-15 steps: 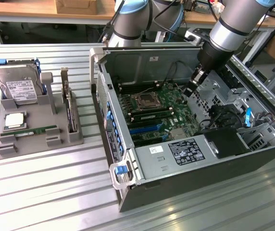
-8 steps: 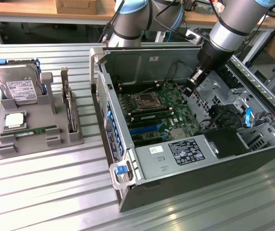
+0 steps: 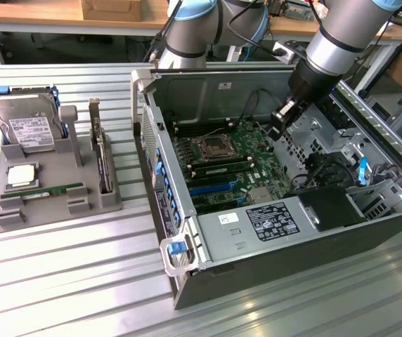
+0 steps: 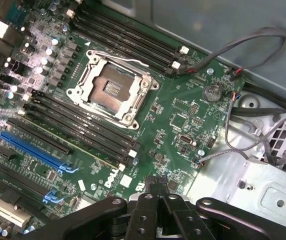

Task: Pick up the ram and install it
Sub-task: 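Press down the ram until it locks into place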

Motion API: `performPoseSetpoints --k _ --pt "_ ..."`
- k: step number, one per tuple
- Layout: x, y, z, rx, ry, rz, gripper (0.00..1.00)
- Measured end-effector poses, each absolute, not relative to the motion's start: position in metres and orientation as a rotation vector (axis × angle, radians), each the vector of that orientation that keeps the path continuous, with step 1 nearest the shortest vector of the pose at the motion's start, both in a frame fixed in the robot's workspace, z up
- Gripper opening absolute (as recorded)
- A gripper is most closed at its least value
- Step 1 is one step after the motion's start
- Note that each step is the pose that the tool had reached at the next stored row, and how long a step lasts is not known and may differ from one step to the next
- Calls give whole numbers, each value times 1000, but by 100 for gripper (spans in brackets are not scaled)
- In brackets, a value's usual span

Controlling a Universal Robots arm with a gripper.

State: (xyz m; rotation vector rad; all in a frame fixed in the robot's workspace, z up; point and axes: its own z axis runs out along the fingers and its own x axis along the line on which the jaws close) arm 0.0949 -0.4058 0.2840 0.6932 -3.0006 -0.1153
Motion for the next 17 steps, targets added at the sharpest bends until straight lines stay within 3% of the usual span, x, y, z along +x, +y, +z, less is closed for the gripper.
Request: performPoseSetpoints --k 17 --pt "95 -406 284 335 -3069 -114 10"
